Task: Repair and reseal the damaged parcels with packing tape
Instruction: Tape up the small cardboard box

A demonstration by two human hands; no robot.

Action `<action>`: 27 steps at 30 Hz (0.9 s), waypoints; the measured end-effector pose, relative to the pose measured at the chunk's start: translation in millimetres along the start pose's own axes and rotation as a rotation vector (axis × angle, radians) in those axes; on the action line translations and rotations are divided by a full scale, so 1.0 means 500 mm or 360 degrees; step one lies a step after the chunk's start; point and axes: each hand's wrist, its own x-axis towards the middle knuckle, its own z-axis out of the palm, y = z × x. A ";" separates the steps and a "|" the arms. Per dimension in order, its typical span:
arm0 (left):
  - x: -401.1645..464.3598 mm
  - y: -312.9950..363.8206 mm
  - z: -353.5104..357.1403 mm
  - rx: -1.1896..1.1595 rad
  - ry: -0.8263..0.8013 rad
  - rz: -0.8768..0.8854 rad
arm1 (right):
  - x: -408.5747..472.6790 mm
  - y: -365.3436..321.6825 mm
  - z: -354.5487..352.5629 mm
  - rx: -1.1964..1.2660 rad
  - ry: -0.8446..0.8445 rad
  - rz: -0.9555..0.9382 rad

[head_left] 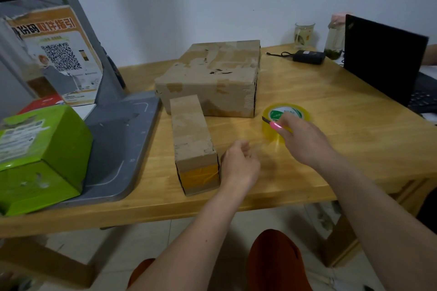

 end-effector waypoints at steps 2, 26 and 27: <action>0.000 0.000 -0.002 -0.0051 -0.0033 -0.0046 | -0.005 0.016 -0.003 0.0084 -0.0136 -0.0061; -0.147 0.032 -0.112 -0.0366 0.0057 0.0284 | -0.097 -0.065 -0.031 0.1431 -0.0176 -0.0198; -0.161 0.028 -0.124 -0.0370 0.0048 0.0327 | -0.106 -0.075 -0.029 0.1419 -0.0207 -0.0229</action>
